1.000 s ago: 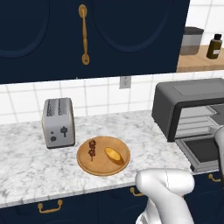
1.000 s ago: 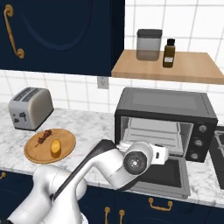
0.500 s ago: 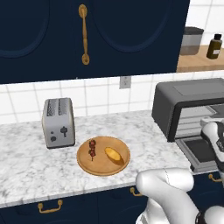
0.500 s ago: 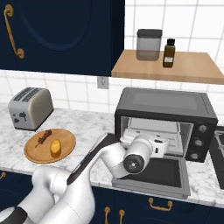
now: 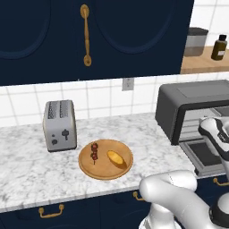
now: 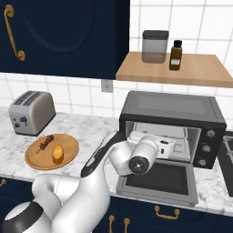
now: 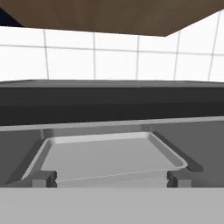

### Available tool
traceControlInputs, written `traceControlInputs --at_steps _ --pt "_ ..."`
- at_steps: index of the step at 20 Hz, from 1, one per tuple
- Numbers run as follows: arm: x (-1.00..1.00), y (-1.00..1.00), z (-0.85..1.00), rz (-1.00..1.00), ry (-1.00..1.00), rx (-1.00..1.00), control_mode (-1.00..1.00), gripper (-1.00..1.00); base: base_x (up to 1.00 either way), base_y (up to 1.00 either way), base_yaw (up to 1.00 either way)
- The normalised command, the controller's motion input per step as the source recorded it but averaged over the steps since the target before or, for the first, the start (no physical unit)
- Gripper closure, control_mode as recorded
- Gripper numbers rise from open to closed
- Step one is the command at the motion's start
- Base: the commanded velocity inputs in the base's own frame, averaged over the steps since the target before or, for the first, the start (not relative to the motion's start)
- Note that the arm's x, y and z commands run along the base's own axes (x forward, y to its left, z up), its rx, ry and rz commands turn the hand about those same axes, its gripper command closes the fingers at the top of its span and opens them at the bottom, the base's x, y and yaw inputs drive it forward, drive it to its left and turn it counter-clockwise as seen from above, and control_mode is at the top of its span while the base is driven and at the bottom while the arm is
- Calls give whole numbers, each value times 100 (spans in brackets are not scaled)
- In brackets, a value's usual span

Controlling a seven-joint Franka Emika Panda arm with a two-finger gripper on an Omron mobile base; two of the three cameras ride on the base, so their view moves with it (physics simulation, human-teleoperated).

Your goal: Pick up the kebab skewer and baguette bread, and place them inside the toaster oven. Close the toaster oven door and start by setting the timer.

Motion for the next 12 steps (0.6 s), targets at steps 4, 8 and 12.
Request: traceControlInputs --at_steps 4,8,12 --pt "3 -3 0 0 0 0 -100 -100 0 0 0" --pt "6 0 -7 0 1 0 -100 -100 0 0 0" --pt "13 -8 -12 6 5 0 -100 -100 0 0 0"
